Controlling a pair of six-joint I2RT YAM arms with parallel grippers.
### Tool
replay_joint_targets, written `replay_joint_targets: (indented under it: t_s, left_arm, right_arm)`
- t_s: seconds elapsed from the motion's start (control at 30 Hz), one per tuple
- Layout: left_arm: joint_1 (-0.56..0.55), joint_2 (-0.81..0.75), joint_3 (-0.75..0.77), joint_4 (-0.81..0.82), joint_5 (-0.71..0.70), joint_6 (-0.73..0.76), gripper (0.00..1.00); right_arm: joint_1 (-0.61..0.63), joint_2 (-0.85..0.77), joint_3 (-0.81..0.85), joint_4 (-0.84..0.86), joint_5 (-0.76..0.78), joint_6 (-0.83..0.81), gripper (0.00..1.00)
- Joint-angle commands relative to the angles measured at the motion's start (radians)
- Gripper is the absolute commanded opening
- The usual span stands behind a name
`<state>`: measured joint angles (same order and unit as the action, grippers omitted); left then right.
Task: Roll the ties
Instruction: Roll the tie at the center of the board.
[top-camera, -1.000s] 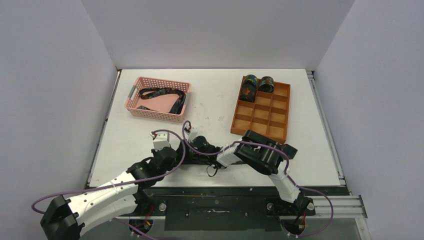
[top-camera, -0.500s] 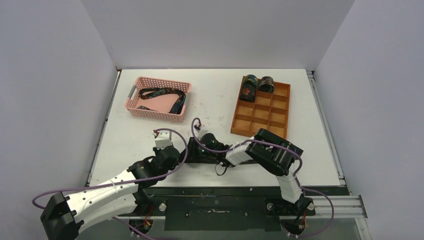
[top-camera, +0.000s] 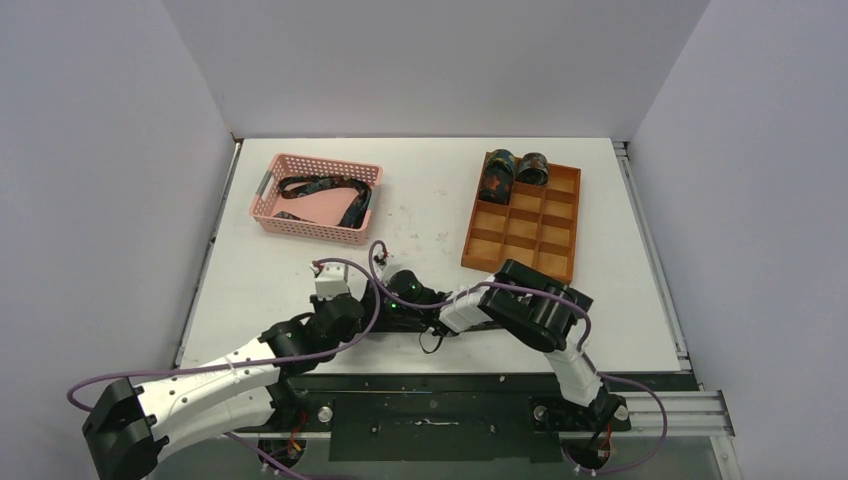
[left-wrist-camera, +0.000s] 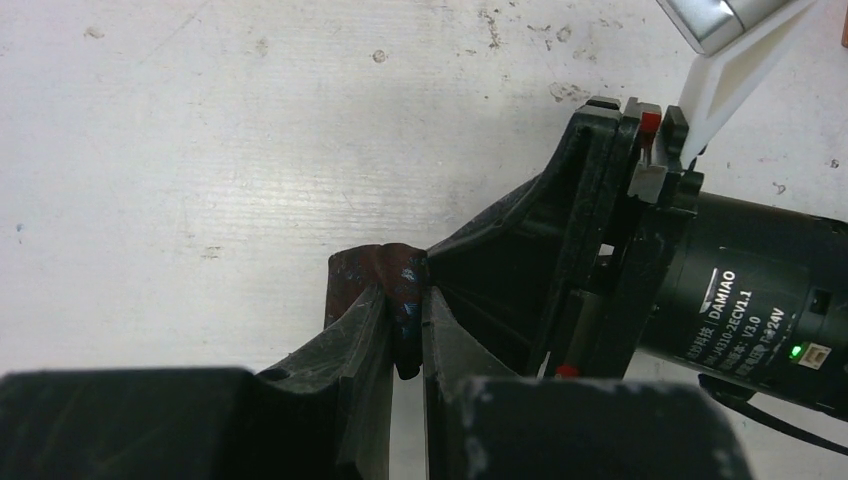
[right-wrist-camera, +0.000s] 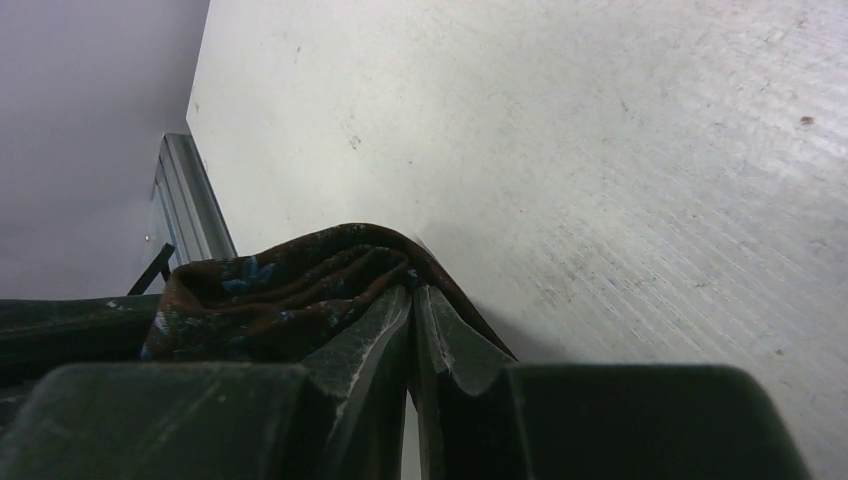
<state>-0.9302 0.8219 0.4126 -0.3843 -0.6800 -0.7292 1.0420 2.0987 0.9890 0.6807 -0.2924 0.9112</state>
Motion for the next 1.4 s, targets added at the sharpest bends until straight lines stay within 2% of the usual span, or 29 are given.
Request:
replay_joint_targets:
  t_s: [0.0,0.3,0.57,0.73,1.0,1.37]
  left_arm:
    - [-0.015,0.035,0.052,0.067,-0.007,0.002,0.00]
    - [-0.047,0.109,0.093,0.024,-0.101,0.032,0.00]
    - [-0.130,0.211,0.141,0.026,-0.164,0.062,0.00]
    - [-0.199,0.341,0.209,0.006,-0.228,0.068,0.00]
    - [-0.289,0.612,0.342,-0.036,-0.295,0.047,0.00]
    - [-0.348,0.833,0.444,-0.018,-0.282,0.058,0.00]
  right_arm:
    - [-0.012,-0.011,-0.030,-0.014,-0.011,0.000,0.10]
    - [-0.109,-0.220,-0.153,-0.090,0.076,-0.036,0.17]
    - [-0.159,-0.386,-0.275,-0.144,0.147,-0.074,0.16]
    - [-0.191,-0.539,-0.371,-0.223,0.230,-0.118,0.16]
    - [-0.312,-0.708,-0.505,-0.318,0.245,-0.156,0.15]
    - [-0.369,-0.821,-0.569,-0.375,0.243,-0.174,0.15]
